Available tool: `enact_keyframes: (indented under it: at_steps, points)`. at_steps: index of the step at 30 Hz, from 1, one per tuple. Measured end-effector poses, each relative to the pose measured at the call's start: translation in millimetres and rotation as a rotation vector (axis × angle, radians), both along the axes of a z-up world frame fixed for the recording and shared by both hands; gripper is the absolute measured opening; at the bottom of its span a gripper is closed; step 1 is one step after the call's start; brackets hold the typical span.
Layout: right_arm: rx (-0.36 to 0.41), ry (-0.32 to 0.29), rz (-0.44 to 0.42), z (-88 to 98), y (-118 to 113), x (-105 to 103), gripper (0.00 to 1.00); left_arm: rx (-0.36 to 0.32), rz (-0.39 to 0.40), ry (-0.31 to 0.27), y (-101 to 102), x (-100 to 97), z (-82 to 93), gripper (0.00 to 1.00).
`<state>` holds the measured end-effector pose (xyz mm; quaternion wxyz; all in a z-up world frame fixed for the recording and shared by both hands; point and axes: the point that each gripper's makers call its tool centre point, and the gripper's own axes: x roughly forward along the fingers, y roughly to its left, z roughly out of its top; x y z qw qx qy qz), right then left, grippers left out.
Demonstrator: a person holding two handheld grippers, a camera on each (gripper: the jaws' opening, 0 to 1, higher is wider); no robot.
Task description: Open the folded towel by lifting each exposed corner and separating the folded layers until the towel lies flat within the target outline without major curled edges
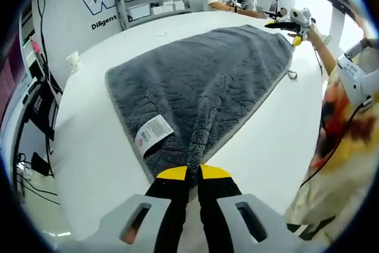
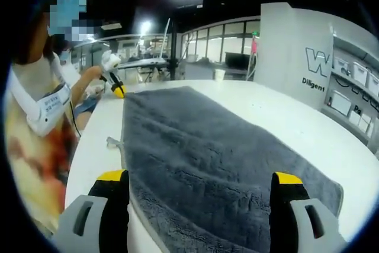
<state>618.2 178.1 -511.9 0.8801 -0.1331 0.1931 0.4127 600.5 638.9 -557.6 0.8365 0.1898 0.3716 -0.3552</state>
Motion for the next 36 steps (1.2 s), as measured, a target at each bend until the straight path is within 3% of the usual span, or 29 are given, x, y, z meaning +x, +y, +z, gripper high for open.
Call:
enact_keyframes:
  at_steps: [7,9,12,14,17,19,24,26,32,36]
  points:
    - [-0.005,-0.001,0.002,-0.8,0.0,-2.8,0.99,-0.039,-0.017,-0.002,-6.8,-6.6,2.8,0.21]
    - [-0.007,0.001,0.001,-1.0,-0.4,-3.6,0.99,-0.069,-0.015,-0.029,-10.8,-5.5,9.9,0.26]
    - [-0.013,0.000,-0.004,-0.3,-2.6,-3.9,0.99,-0.170,-0.010,-0.077,-24.2,-1.8,26.4,0.35]
    - [-0.010,-0.003,-0.007,1.6,-3.9,-4.3,0.99,-0.196,-0.020,-0.094,-29.6,-1.8,32.1,0.37]
    - [-0.004,-0.011,-0.019,4.4,-5.1,-3.8,0.99,-0.262,-0.020,-0.166,-40.6,6.4,47.6,0.44]
    - [0.011,-0.008,-0.025,5.5,-5.3,-4.4,0.99,-0.342,-0.013,-0.190,-49.6,10.5,59.2,0.50]
    - [-0.002,0.002,-0.040,3.8,-10.4,-8.4,0.99,-0.508,0.029,-0.288,-64.5,31.3,90.2,0.83]
    - [-0.007,0.000,-0.045,4.8,-13.2,-10.2,0.99,-0.518,0.022,-0.297,-67.5,35.5,93.5,0.90]
    - [-0.014,-0.010,-0.088,9.6,-29.2,-17.5,0.99,-0.555,0.000,-0.307,-78.9,43.9,95.2,0.99]
    - [-0.030,-0.006,-0.125,10.4,-43.1,-25.3,0.99,-0.536,-0.012,-0.309,-81.3,48.1,91.4,1.00]
